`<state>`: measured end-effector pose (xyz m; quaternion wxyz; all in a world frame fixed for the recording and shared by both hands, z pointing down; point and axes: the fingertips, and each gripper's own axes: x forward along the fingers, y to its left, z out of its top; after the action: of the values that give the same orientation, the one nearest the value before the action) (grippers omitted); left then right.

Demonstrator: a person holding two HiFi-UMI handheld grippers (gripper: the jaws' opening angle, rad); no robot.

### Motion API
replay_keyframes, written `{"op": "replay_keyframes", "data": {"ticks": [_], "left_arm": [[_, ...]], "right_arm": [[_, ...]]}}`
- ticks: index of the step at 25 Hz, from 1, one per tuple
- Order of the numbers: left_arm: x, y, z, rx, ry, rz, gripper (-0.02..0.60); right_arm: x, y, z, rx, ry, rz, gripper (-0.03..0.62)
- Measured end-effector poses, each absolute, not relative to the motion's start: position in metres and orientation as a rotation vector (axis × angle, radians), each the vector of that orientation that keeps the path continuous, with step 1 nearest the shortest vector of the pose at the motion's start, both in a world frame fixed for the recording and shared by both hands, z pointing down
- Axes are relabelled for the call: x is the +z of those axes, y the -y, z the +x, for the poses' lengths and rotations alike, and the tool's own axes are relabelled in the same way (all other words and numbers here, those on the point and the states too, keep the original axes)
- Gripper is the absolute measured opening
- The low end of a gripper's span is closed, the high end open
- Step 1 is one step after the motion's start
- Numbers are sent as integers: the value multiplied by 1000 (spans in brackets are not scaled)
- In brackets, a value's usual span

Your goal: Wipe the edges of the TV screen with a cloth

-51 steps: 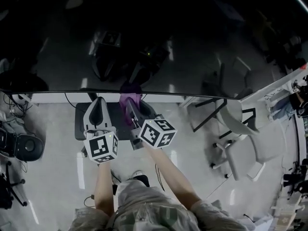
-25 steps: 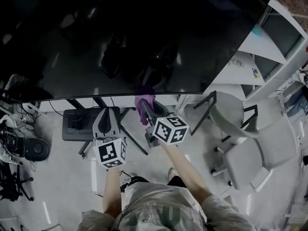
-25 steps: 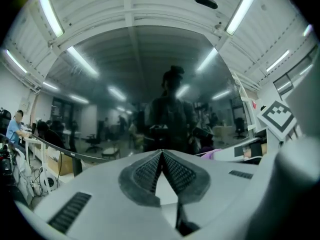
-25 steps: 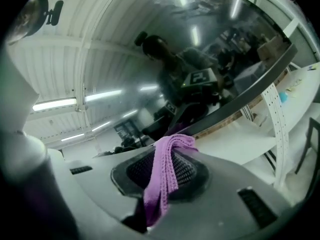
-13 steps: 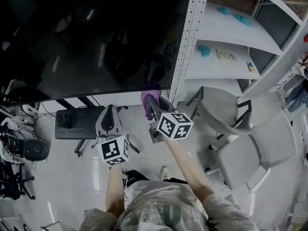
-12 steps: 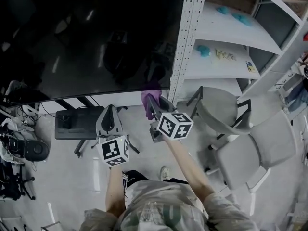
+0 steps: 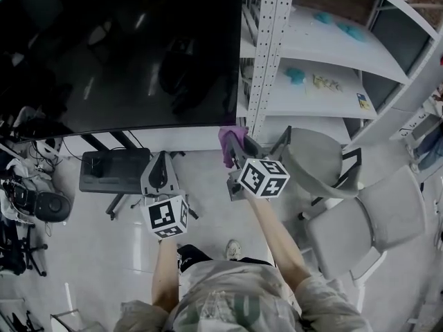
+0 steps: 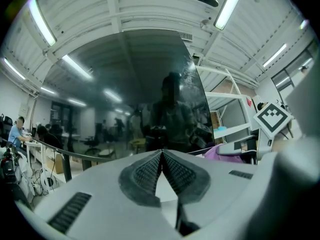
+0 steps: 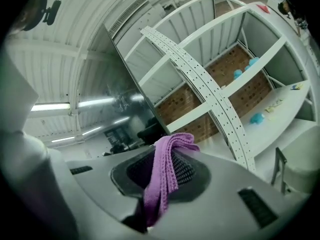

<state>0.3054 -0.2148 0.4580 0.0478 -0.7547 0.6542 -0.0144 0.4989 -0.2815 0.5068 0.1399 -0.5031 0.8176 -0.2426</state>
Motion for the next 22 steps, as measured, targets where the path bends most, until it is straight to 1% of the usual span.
{"op": "replay_keyframes", "data": {"ticks": [6,11,13,19,22], "left_arm": [[448,201,306,-23,-2009,-2273,15],[426,175,320,72,-1985,-2296,15],[418,164,326,119,-1981,-2301,15],[404,122,326,180,-1999,-2289,15],[395,105,329,207,-1989,-2264,15]], "right_arm": [[507,275,512,-654,-2368,-1492,62],[487,231,516,-513,-2357,-1531,61],[469,206,503,-410,-2405,-1491,61],[418,143,455,76,-2584,-1457,63],[401,121,429,181,-2652,-1348,61]]}}
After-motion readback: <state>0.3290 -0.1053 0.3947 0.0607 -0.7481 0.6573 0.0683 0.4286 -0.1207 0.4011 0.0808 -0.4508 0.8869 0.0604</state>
